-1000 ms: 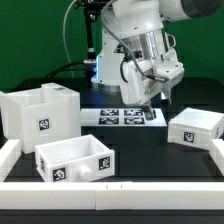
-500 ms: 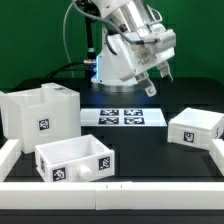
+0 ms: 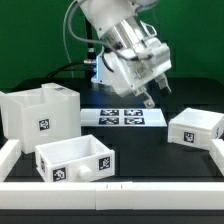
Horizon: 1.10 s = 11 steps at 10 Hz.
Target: Assemble drawer
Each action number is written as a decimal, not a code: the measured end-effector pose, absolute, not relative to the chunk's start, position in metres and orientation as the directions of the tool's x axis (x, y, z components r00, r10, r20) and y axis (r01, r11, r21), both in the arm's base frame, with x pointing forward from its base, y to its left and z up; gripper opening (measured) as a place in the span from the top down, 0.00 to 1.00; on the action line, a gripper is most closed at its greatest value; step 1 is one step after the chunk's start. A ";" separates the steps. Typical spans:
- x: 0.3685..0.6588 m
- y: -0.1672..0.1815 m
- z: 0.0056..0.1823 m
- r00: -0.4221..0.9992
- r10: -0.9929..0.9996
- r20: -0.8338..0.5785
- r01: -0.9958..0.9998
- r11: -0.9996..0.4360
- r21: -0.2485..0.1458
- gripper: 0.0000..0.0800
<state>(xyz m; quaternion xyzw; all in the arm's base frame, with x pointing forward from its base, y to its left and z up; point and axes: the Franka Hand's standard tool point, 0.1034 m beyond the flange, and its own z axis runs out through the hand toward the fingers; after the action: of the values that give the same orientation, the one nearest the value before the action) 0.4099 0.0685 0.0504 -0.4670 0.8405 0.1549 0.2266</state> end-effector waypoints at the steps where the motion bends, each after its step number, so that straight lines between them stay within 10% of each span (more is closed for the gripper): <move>1: 0.408 0.075 0.046 -0.474 -0.716 -0.513 -0.852 0.519 0.063 0.19; 11: 0.424 0.078 0.031 -0.482 -0.669 -0.566 -0.850 0.514 0.115 0.19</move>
Offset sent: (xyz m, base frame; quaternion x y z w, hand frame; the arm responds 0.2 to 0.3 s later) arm 0.0000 0.0000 0.0000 0.0000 0.0000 0.0000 1.0000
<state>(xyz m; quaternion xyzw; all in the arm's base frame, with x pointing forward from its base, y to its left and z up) 0.4235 0.0783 0.0313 -0.4528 0.8385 0.1943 0.2327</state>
